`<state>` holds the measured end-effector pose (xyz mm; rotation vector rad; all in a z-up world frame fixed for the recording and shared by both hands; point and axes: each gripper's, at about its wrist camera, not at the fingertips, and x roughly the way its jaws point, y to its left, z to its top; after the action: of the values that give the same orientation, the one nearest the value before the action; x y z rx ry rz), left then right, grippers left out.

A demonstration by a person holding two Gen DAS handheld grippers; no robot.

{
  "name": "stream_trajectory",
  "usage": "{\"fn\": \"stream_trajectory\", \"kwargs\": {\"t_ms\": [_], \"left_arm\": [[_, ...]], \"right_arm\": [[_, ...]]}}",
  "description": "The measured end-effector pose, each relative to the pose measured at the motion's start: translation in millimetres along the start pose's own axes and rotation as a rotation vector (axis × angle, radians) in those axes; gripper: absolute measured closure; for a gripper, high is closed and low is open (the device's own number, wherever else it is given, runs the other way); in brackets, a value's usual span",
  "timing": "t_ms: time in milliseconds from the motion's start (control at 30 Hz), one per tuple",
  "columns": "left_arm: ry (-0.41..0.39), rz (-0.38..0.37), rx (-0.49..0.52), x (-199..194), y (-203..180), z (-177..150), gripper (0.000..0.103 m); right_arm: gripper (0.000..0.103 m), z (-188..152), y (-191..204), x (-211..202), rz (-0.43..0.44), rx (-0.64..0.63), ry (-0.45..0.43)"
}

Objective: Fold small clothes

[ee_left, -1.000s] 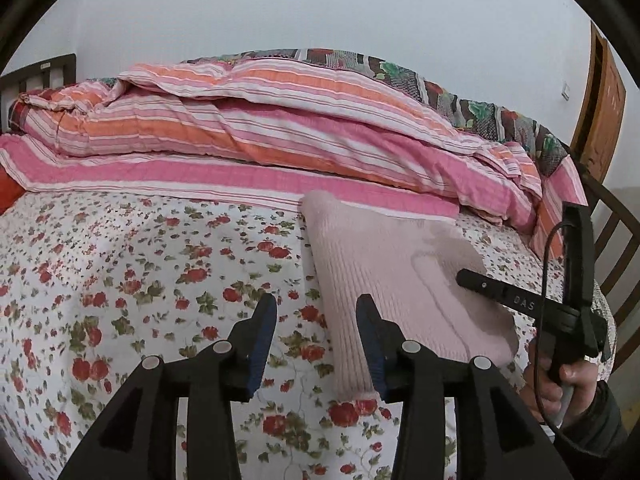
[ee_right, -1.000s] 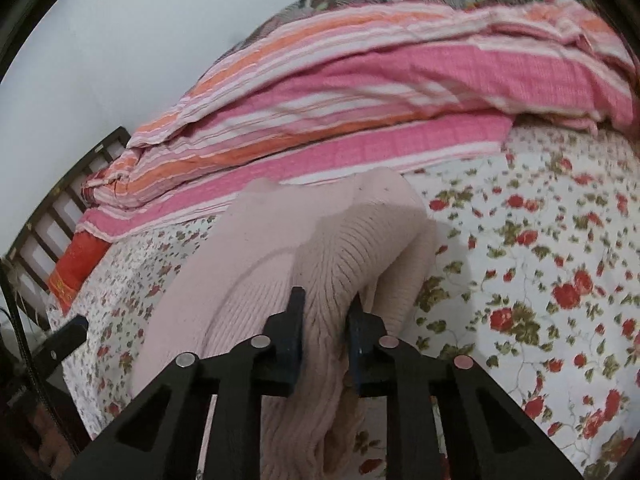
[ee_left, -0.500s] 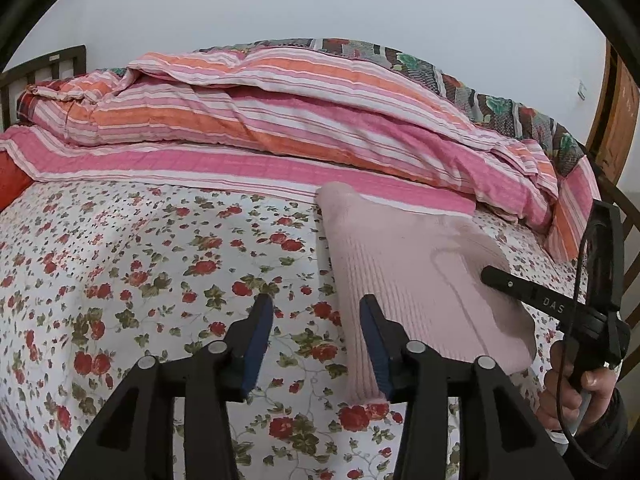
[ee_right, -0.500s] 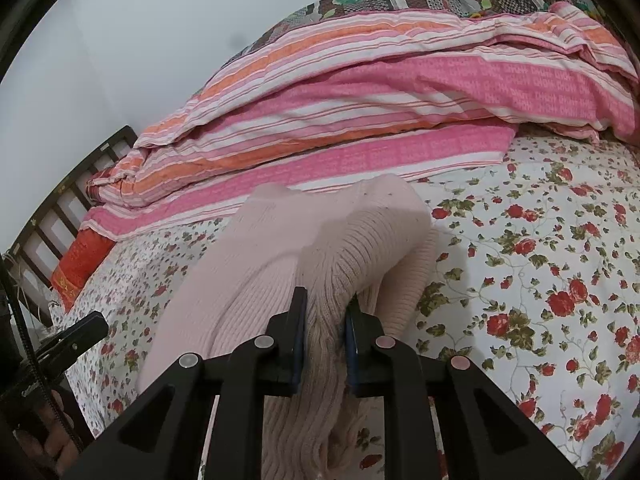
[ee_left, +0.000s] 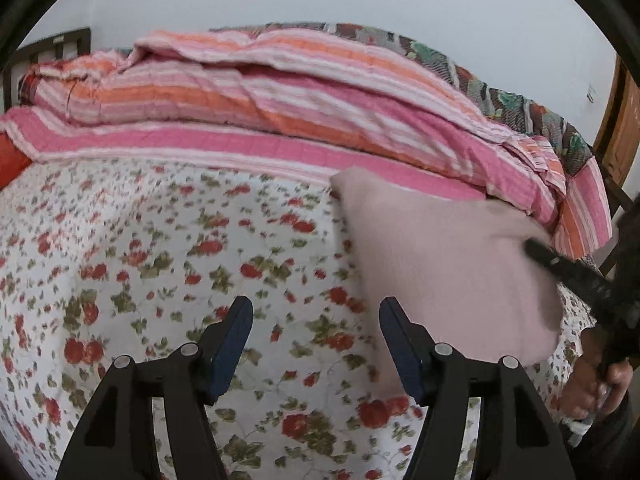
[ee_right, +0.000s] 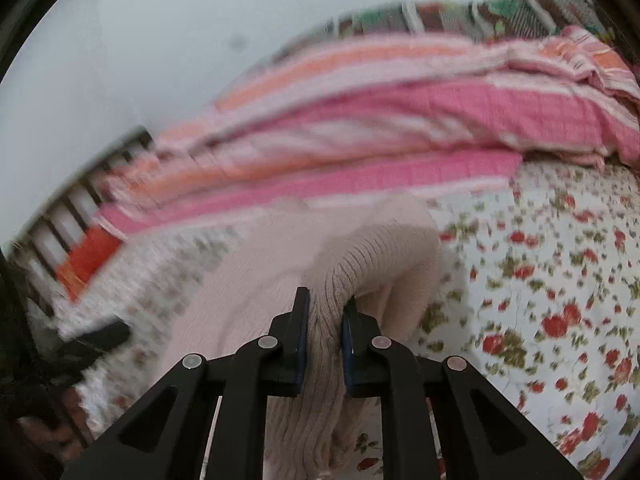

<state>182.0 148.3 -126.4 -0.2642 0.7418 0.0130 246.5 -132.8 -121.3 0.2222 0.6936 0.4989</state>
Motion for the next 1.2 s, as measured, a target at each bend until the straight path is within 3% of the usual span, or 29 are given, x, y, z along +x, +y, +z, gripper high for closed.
{"fn": "stream_trajectory", "kwargs": {"t_ms": [67, 133, 233, 333, 533, 667, 733, 800, 1200], "left_arm": [[0.017, -0.011, -0.018, 5.8, 5.1, -1.3, 0.039], [0.031, -0.045, -0.040, 12.9, 7.0, 1.0, 0.039], [0.036, -0.077, -0.031, 20.0, 0.1, 7.8, 0.039], [0.030, -0.097, 0.003, 27.1, -11.6, 19.3, 0.039], [0.011, -0.163, 0.061, 58.6, -42.8, 59.5, 0.039], [0.017, -0.144, 0.109, 95.8, -59.8, 84.1, 0.041], [0.040, -0.107, 0.125, 116.1, -61.1, 92.6, 0.050], [0.069, -0.072, 0.119, 135.9, -57.8, 99.2, 0.065], [0.070, -0.047, 0.135, 160.2, -47.4, 80.9, 0.064]], "right_arm": [[0.090, -0.2, -7.6, -6.0, -0.026, 0.003, -0.026], [0.089, -3.6, -15.0, 9.9, -0.082, 0.013, 0.041], [0.084, -10.8, -21.3, 24.7, -0.094, 0.026, 0.105], [0.073, -4.9, -19.6, 18.1, -0.114, -0.005, 0.093], [0.072, 20.6, -12.8, 12.7, -0.178, -0.083, 0.009], [0.072, 31.0, -16.9, 32.8, -0.202, -0.113, 0.026], [0.072, 31.8, -23.9, 51.9, -0.240, -0.121, 0.083], [0.072, 29.0, -29.1, 67.6, -0.269, -0.127, 0.121], [0.072, 21.3, -39.8, 91.1, -0.295, -0.128, 0.141]]}}
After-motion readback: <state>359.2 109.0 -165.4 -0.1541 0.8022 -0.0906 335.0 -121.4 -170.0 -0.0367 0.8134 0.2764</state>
